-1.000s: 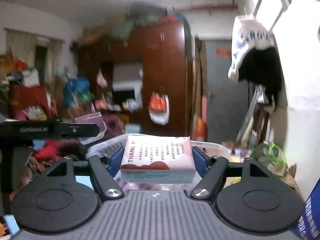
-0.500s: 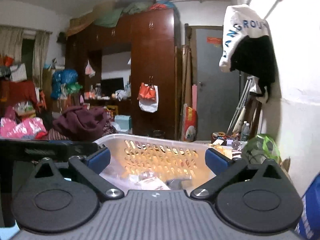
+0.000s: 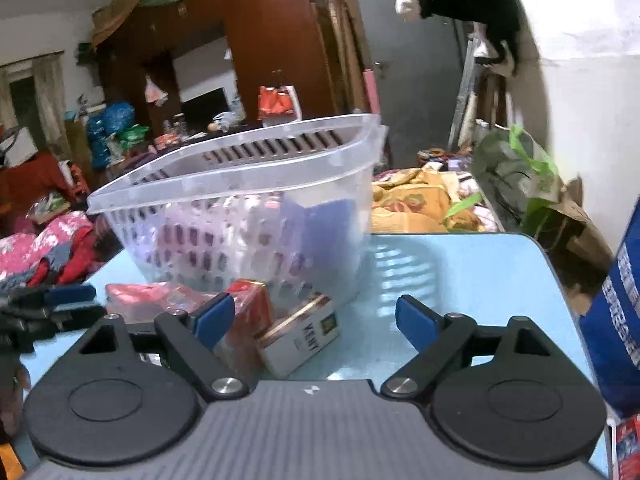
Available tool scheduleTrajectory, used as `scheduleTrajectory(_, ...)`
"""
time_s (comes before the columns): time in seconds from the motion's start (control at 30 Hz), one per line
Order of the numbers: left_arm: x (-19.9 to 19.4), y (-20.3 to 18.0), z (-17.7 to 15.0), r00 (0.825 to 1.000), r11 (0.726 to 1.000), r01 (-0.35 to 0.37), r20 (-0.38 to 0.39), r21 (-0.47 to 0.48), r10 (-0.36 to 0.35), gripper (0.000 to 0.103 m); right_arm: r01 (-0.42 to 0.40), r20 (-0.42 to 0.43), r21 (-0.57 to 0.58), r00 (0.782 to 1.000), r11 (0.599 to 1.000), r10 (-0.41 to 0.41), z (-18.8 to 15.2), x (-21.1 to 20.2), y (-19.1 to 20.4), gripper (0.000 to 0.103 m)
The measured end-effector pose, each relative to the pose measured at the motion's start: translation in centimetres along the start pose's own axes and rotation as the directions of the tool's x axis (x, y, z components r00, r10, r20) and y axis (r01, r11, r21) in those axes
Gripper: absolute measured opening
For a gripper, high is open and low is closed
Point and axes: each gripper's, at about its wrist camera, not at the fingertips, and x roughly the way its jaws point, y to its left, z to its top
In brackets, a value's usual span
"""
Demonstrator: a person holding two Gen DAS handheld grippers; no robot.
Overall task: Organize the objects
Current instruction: 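Grasp the red-white packet with the left tool while the right tool grasps the KENT pack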
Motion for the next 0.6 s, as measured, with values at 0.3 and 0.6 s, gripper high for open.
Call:
scheduleTrajectory(0.3,1.3,-0.5,0.1,0.999,0.999,-0.035,-0.017,-0.009,0.035,0.099,0.012,-0.044,0.016,0.999,1.000,-0.011,-1.5,0.6,-0.4,0.074)
scheduleTrajectory(0.6,2.5,-0.6,0.3,0.996,0.998,-0.061,-0.069,-0.022,0.059,0.099,0.017,-0.147,-0.044,0.989,0.999,-0.023,-1.7,3.8,1.7,0.059)
